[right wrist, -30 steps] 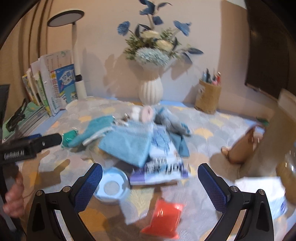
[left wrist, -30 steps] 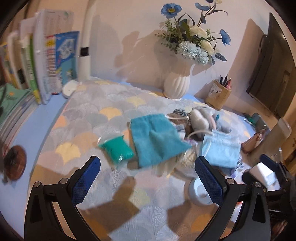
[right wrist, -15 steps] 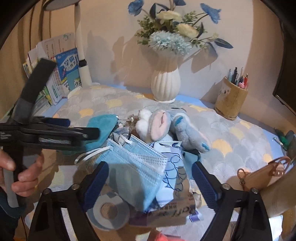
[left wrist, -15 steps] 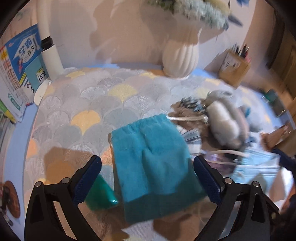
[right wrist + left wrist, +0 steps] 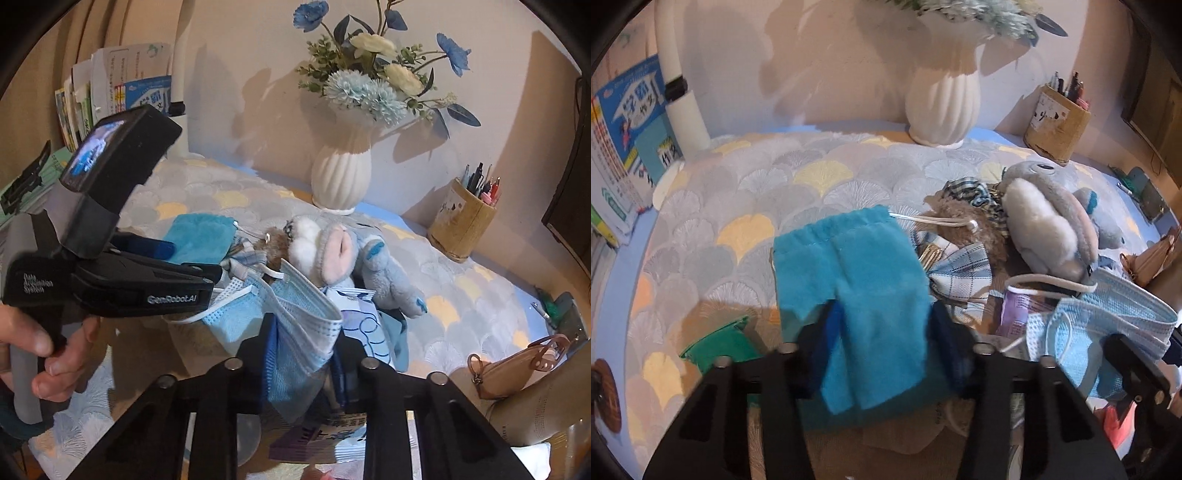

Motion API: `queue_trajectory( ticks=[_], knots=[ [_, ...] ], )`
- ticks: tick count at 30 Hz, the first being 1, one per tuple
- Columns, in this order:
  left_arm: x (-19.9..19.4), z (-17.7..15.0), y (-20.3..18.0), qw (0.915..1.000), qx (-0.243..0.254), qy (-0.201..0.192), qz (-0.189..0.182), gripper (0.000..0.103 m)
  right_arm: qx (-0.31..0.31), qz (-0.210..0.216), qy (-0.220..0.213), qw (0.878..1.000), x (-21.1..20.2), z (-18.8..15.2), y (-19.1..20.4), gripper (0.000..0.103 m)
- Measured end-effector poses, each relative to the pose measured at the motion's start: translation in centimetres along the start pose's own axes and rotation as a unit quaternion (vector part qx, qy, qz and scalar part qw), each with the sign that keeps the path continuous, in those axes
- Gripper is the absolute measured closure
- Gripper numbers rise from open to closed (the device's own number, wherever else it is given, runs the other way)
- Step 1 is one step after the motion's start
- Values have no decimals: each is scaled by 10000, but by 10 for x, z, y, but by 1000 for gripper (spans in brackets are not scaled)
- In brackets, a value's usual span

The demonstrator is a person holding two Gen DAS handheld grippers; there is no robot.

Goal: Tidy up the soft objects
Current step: 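Lift the teal pouch with the left gripper while the right gripper lifts the mask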

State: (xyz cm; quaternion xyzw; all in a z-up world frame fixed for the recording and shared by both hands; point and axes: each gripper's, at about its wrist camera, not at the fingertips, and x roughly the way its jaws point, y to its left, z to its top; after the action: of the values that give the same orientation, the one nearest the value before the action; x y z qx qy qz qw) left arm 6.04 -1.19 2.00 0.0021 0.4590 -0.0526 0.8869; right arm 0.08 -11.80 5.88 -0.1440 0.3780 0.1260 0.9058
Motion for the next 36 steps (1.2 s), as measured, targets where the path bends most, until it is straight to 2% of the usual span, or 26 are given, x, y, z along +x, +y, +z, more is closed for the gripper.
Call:
queue_trajectory(
  ticks=[1,4,7,10,17,23,30,34,36],
  knots=[
    [-1,0,-2,10000,65,-41,25,77,17,26,-14,10000,-1,0,1,82],
    [-8,0,-7,9996,214,-144,111,87,109,145,-24,9998,-4,-1,0,85],
    [-27,3,-7,9991,156,-378,87,89,247,199,-83,9995,-9,0,-3,85],
    [-57,8,-11,9973,179,-674,220,92,387,323,-197,9985,-19,5,-7,86],
    [-133,2,-23,9934,111,-1123,198,92,613,426,-639,9952,-66,10,-11,88],
    [-170,-14,-38,9914,286,-1276,106,92,724,451,-785,9933,-101,0,-6,88],
    [-198,-35,-47,9894,368,-1403,-59,92,829,488,-828,9919,-132,-20,3,88],
    [-206,-48,-32,9887,273,-1470,-78,92,912,508,-852,9909,-144,-33,6,88],
    [-203,-57,-19,9894,280,-1392,-306,92,1007,555,-790,9902,-144,-43,7,88]
  ],
)
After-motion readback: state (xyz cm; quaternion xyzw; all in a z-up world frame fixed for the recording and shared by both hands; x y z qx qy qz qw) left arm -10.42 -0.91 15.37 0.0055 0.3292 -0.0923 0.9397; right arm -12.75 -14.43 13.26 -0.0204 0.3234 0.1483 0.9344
